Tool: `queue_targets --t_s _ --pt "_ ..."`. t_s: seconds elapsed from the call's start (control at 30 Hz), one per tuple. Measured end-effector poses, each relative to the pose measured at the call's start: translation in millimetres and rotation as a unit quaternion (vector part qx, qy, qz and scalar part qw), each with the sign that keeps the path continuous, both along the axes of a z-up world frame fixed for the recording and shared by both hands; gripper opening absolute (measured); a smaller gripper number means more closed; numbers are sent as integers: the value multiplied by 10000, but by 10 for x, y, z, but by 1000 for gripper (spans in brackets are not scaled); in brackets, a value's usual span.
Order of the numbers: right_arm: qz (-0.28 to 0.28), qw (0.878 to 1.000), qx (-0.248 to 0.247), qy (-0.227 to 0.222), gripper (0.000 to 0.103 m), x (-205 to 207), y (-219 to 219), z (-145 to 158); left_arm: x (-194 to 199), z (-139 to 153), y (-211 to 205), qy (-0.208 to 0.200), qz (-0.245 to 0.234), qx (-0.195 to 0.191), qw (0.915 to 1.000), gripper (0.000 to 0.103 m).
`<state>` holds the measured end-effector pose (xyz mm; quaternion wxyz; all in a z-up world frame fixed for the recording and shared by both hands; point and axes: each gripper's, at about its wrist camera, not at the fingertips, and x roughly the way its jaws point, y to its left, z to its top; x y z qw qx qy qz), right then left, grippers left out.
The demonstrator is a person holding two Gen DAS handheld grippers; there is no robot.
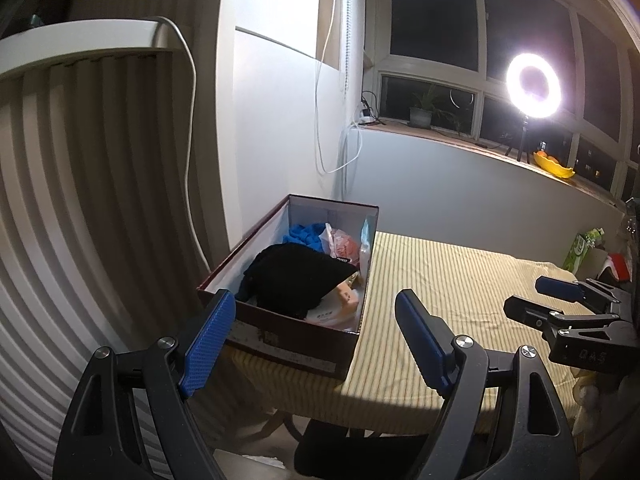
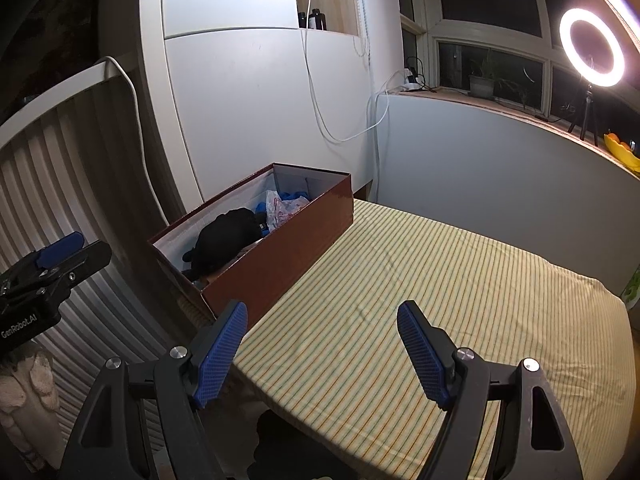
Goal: Organize soft objects
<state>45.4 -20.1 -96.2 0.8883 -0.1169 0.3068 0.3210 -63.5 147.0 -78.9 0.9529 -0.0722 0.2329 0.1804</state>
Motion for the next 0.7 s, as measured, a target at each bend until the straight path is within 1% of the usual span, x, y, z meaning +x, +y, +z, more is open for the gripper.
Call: queue_targets --t_s 0.7 --pt "-16 10000 -20 62 74 4 -28 -70 -1 -10 -74 26 -70 -2 10000 82"
